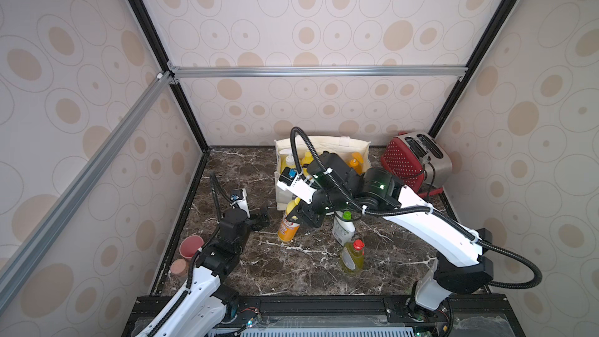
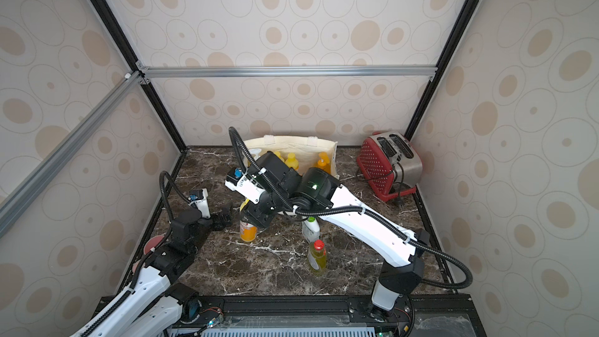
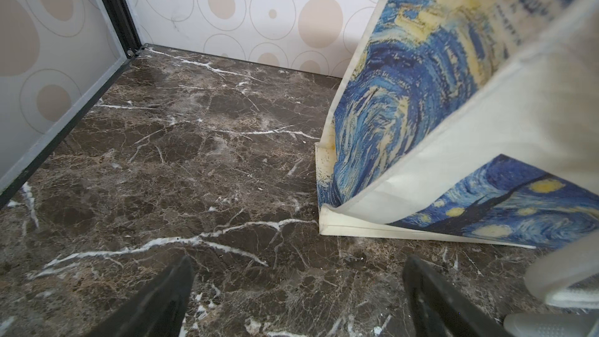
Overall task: Pack dish soap into the shopping bag
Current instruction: Pick up the bottle of dish soap at the center of the board, then place the bottle of dish soap in the shopping bag.
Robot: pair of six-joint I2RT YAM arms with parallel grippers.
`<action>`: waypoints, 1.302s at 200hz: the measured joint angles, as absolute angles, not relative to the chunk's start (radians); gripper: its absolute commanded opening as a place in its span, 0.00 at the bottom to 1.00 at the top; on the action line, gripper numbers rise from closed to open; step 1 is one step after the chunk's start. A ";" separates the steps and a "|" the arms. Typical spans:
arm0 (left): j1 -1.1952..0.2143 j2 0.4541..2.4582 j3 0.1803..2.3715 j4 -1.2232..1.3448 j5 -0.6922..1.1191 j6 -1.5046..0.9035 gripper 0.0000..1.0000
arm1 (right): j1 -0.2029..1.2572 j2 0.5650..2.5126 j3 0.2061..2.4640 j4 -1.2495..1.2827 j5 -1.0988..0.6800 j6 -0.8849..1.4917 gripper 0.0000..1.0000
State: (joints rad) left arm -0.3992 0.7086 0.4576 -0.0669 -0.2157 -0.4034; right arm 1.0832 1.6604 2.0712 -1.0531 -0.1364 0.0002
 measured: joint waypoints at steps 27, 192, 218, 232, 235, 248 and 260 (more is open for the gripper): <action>-0.399 0.709 0.458 -0.067 -0.216 -0.403 0.99 | 1.043 1.641 2.144 -1.068 -0.141 -0.014 0.35; -0.402 0.735 0.577 -0.161 -0.181 -0.478 0.97 | 0.646 1.645 2.269 -1.018 -0.069 -0.028 0.34; -0.412 0.731 0.689 -0.175 -0.104 -0.550 0.92 | 0.647 1.644 2.140 -1.013 -0.051 -0.030 0.34; -0.419 0.754 0.761 -0.176 -0.048 -0.588 0.92 | 0.647 1.634 2.064 -0.995 -0.050 -0.028 0.34; -0.420 0.763 0.773 -0.175 -0.038 -0.596 0.92 | 0.647 1.631 2.051 -0.992 -0.050 -0.028 0.34; -0.428 0.799 0.825 -0.171 0.020 -0.631 0.91 | 0.647 1.617 1.993 -0.977 -0.052 -0.024 0.34; -0.440 0.839 0.855 -0.162 0.067 -0.662 0.91 | 0.647 1.598 1.947 -0.963 -0.054 -0.022 0.34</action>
